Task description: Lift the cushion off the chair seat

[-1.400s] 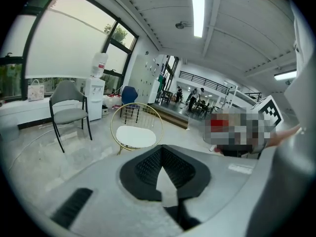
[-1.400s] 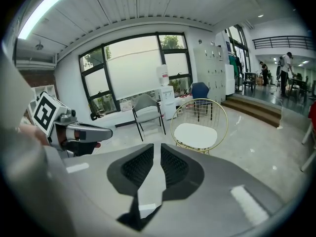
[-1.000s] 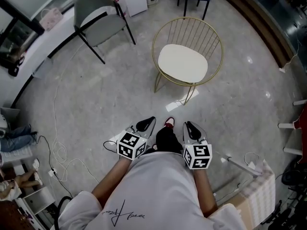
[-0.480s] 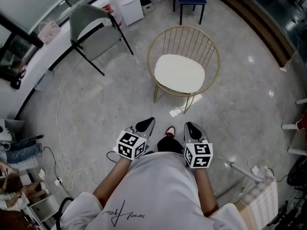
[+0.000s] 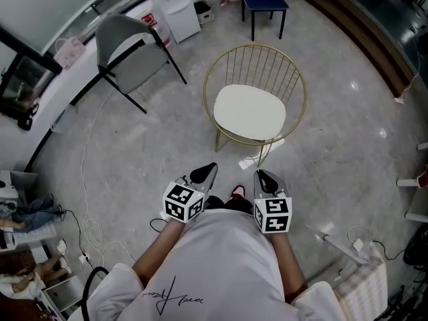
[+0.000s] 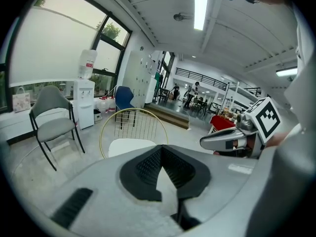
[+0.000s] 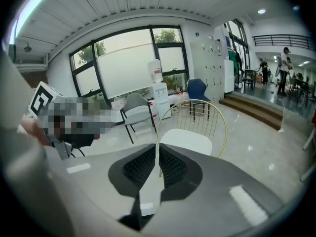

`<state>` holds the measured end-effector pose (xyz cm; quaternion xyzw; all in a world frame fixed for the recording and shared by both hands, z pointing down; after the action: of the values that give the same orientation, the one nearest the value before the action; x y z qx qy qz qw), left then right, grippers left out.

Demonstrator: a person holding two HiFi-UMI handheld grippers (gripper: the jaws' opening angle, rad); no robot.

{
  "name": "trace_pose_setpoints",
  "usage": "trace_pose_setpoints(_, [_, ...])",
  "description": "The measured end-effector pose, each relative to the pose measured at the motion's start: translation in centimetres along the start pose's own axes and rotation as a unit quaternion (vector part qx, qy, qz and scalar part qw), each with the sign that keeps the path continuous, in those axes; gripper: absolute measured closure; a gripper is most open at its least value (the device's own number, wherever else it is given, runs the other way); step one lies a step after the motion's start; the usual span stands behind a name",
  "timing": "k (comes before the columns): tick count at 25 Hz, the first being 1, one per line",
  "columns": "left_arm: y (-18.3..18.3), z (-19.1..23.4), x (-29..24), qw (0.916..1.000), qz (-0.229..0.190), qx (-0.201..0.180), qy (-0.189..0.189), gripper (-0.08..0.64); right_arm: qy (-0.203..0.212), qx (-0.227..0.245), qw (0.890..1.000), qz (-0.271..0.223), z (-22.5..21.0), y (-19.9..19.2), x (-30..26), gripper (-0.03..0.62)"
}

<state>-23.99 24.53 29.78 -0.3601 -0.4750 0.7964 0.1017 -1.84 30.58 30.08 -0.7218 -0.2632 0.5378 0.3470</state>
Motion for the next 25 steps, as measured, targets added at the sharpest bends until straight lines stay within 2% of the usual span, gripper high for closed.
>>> trace_pose_setpoints(8, [0.6,0.3,-1.5,0.9999,0.017,0.003,-0.002,0.561,-0.035,-0.040,0.999,-0.009,-2.4,0.6,0.0,0.545])
trace_pose_setpoints(12, [0.4,0.4,-1.9,0.9996,0.024,0.011,0.003,0.561,-0.040,-0.053,0.998,-0.009,-3.2,0.3,-0.1,0.538])
trace_pose_setpoints(15, [0.3,1.0,-2.4,0.9994,0.024,0.027,0.005,0.561,-0.048,-0.064,0.997,-0.010,-3.7,0.3,-0.5,0.502])
trace_pose_setpoints(19, [0.7,2.1,-3.5,0.9990,0.030,0.034,0.008,0.561,-0.064,-0.075,0.995,-0.007,-5.1,0.9,-1.3,0.489])
trace_pose_setpoints(25, [1.7,3.0,-5.6,0.9983,0.047,0.032,-0.005,0.561,-0.058,-0.076,0.995,-0.003,-5.9,2.5,-3.3,0.489])
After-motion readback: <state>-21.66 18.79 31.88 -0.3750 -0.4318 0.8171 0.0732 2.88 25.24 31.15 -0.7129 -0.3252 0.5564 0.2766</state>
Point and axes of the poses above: the fingertips, and each gripper's own axes: x backward along the fingers, z to its left, y out of its top, the point moved 10 cm from there along x, backward along the fingers
